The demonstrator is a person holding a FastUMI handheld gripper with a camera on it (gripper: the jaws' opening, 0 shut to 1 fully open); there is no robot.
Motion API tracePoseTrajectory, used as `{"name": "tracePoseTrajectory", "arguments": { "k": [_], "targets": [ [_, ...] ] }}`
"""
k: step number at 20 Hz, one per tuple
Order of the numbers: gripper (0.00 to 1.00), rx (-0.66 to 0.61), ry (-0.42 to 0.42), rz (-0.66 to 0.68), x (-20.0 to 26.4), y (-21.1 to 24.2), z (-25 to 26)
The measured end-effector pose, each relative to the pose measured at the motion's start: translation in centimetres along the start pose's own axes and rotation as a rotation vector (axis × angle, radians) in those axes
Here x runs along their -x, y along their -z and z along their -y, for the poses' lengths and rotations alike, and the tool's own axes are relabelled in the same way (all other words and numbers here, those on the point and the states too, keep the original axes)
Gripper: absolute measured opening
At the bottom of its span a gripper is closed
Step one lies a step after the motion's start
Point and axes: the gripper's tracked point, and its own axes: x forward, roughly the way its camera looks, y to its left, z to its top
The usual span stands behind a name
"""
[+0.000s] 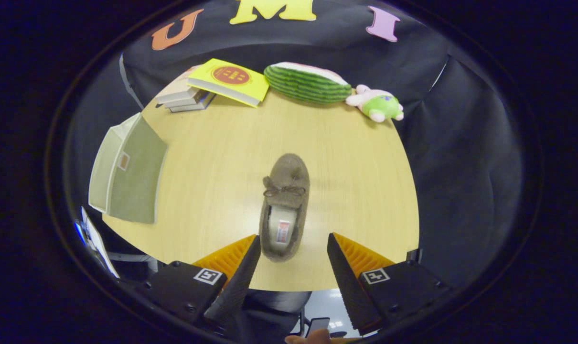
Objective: Open the storage box then place both shoes into the box .Put the left shoe in first, then the right shoe, with the right side of both shoes facing outward in a uniform manner.
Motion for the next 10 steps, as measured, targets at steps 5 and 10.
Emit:
{"name": "tracePoseTrajectory", "arguments": {
  "k": [5, 10],
  "targets": [
    [0.91, -0.088, -0.087, -0.082, -5.0, 1.7, 0.7],
    [0.9, -0.15, -0.134, -0.134, -9.1, 0.6, 1.3]
  ]
}}
